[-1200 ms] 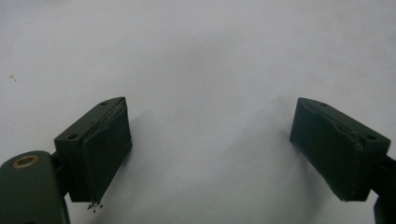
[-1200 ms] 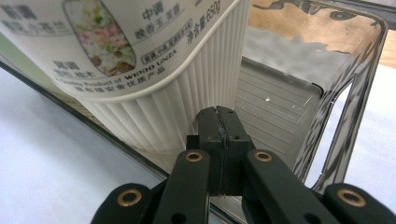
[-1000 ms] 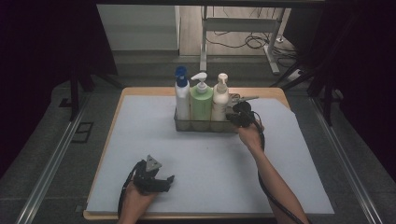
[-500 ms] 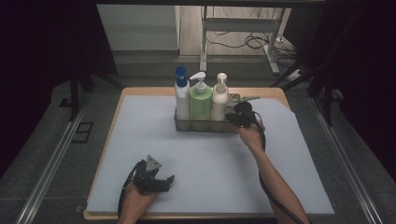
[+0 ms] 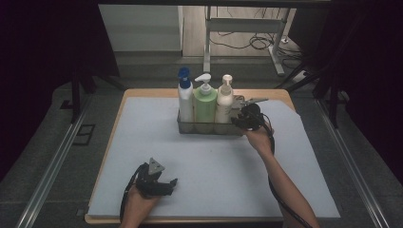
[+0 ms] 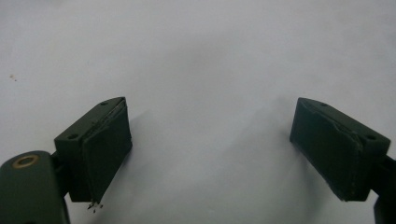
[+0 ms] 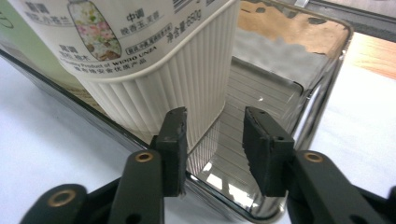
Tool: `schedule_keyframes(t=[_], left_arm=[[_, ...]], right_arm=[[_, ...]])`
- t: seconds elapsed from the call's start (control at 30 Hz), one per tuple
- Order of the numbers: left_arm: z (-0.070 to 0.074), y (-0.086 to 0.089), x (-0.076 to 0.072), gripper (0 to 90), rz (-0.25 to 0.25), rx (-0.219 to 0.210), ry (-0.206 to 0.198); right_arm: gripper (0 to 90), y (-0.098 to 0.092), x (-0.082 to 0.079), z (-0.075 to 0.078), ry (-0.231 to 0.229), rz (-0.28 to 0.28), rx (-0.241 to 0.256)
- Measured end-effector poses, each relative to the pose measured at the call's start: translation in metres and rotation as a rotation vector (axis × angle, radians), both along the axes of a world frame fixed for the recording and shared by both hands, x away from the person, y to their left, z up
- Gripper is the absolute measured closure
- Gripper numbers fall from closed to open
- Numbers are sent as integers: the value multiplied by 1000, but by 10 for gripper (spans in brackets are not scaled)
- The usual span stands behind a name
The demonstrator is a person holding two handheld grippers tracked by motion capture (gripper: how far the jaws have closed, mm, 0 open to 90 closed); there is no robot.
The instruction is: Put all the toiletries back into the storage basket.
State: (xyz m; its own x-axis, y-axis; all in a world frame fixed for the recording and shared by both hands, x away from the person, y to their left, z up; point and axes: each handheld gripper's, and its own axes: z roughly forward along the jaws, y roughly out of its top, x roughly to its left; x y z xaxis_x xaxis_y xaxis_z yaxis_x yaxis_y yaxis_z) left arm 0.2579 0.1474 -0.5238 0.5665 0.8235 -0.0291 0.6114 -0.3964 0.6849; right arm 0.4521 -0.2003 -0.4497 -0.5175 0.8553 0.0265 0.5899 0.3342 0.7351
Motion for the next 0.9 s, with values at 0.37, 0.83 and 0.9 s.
schedule_keyframes(t=[0.37,0.83,0.9], left_arm=[[0,0,0,122,1,-2,0],[0,0,0,121,0,-2,0],[0,0,0,121,1,-2,-1]], right_arm=[[418,-13,-9,6,-9,6,8],[238,-20,-29,12,-17,75,14],[230,-22,-32,14,-17,84,14]])
